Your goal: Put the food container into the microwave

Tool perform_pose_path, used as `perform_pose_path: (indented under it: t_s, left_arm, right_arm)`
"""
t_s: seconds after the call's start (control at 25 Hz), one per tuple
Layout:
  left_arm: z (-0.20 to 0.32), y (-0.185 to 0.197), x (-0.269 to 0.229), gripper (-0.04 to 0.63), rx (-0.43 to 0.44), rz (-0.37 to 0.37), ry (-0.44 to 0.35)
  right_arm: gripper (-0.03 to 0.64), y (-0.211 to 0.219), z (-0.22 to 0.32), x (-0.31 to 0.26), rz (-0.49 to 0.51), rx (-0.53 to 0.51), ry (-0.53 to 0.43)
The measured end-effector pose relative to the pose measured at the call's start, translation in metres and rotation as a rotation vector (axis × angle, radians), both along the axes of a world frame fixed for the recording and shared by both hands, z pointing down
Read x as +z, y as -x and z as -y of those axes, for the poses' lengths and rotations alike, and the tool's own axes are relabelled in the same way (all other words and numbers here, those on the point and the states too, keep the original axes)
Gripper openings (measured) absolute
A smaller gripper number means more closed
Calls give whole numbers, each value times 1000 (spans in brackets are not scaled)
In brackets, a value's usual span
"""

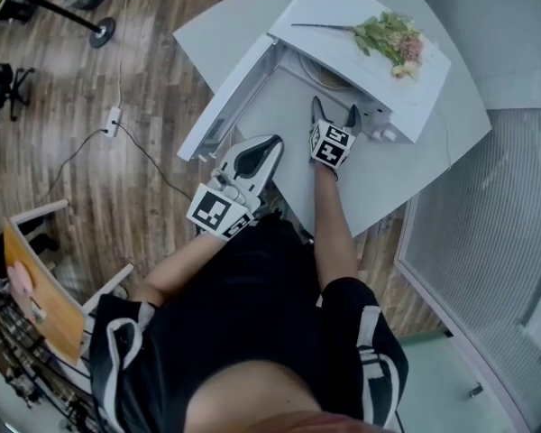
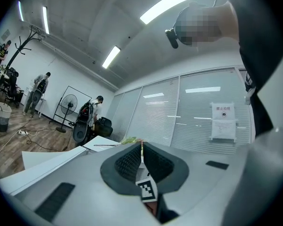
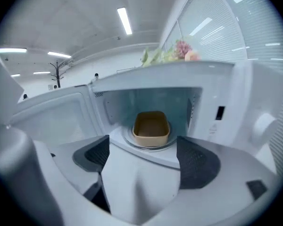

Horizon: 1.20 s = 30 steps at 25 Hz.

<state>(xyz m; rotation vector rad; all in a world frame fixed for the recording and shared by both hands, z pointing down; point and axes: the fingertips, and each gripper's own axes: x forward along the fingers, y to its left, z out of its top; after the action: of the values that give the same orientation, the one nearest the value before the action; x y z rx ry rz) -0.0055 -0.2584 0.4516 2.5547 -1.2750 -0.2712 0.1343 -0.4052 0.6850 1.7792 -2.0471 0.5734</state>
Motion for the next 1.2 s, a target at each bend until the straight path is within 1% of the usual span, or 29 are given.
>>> perform_pose_path:
  t_s: [0.04, 0.12, 0.2, 0.32, 0.36, 0.4, 0.56, 0.72, 0.96, 1.2]
  left_arm:
    - [-12, -3, -6, 31, -3, -4, -7]
    - [-38, -9, -15, 31, -10, -11, -19]
    - [-65, -14, -20, 31, -23, -11, -30]
    - [-104, -19, -27, 31, -43, 3, -51]
    - [-115, -19, -28, 31, -49, 6, -54]
    - [-125, -19, -29, 31, -54, 10, -55]
    - [-152, -12, -30, 31, -82, 19, -50]
    - [-162, -1, -33, 31, -97, 16, -61]
    - [-165, 9, -39, 31, -51, 13, -69]
    - [-168, 22, -38, 31, -7, 17, -73]
  right_arm:
    - [447, 0, -20, -15, 14, -13, -10]
    - [338, -2, -61, -45, 38, -45, -37]
    - [284, -4, -99, -74, 62, -89, -74]
    - [150, -7, -152, -112, 102, -146, -127]
    - [113, -8, -167, -123, 119, -159, -142]
    - [90, -8, -181, -134, 135, -171, -155]
    - [54, -14, -229, -168, 177, -204, -200]
    - [40, -20, -262, -188, 192, -190, -229]
    - [29, -5, -292, -207, 170, -176, -225]
    - [26, 10, -313, -212, 189, -130, -234]
